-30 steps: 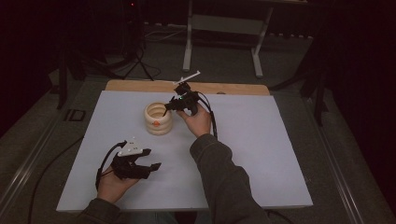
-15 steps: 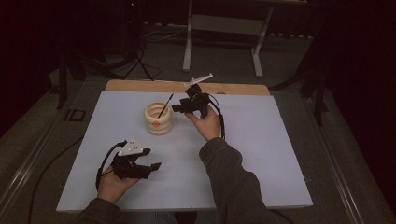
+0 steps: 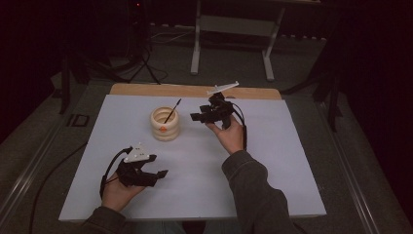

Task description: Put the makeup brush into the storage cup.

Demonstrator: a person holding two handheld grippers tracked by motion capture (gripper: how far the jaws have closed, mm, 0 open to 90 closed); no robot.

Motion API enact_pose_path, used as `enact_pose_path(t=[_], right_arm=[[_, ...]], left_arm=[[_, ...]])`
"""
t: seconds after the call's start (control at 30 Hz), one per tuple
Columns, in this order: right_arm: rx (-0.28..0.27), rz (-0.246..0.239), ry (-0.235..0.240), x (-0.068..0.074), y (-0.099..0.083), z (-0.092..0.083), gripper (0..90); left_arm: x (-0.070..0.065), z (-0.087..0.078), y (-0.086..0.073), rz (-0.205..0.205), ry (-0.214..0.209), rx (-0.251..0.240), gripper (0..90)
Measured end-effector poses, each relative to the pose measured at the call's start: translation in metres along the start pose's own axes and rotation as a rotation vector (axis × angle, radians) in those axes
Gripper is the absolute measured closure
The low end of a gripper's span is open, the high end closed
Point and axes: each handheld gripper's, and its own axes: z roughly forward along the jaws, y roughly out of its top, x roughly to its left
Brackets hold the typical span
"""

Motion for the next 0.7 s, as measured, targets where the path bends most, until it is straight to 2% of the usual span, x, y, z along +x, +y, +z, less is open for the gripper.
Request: enact_pose_path(t=[0.2,0.47,0.7], right_arm=[[-0.003,0.005,-0.001,-0.004,-0.012,-0.011,38.7],[-0.024,0.024,-0.003,-0.01,-0.026,-0.029,37.7],[-0.034,0.02,-0.008,-0.013,-0.039,-0.041,37.3]], left_arm=[[0.001,-0.001,0.001,-0.004,0.013,-0.009,29.1],[0.001,-0.001,0.001,-0.003,0.019,-0.002,28.4],[0.001,-0.001,0.002,0.0,0.031,0.01,27.9]])
